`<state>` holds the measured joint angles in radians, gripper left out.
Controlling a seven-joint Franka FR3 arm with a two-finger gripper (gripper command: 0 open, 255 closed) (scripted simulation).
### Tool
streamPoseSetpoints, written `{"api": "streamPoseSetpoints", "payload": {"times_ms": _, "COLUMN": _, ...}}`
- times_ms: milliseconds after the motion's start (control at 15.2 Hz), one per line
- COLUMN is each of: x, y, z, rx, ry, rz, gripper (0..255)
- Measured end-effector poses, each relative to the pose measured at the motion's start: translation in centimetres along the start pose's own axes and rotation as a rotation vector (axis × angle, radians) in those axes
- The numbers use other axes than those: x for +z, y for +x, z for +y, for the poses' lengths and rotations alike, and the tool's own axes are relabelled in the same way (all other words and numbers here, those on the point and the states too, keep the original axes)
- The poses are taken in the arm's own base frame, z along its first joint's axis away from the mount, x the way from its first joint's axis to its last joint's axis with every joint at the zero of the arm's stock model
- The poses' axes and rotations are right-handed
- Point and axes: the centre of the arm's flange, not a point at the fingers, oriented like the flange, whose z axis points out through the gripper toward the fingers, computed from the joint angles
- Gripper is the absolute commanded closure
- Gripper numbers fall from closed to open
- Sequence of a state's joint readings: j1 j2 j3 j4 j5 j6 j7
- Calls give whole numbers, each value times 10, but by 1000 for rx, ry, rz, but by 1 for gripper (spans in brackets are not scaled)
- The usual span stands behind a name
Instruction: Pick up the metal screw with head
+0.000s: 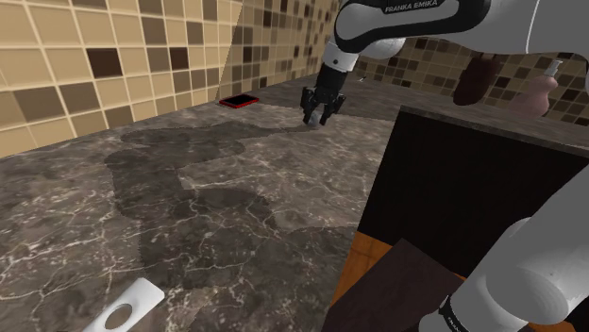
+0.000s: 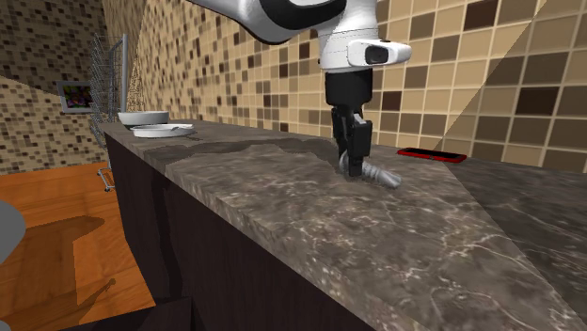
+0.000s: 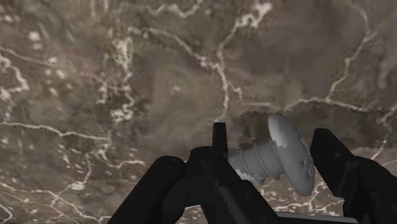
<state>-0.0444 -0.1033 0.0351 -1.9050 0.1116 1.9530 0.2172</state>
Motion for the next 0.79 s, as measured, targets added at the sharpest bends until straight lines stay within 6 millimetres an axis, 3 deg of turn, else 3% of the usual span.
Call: {"api": "streamPoseSetpoints", "payload": {"times_ms": 792, "x": -60, "y": 8, "z": -8, "rx": 0, "ry": 0, "rz": 0, "gripper": 255}}
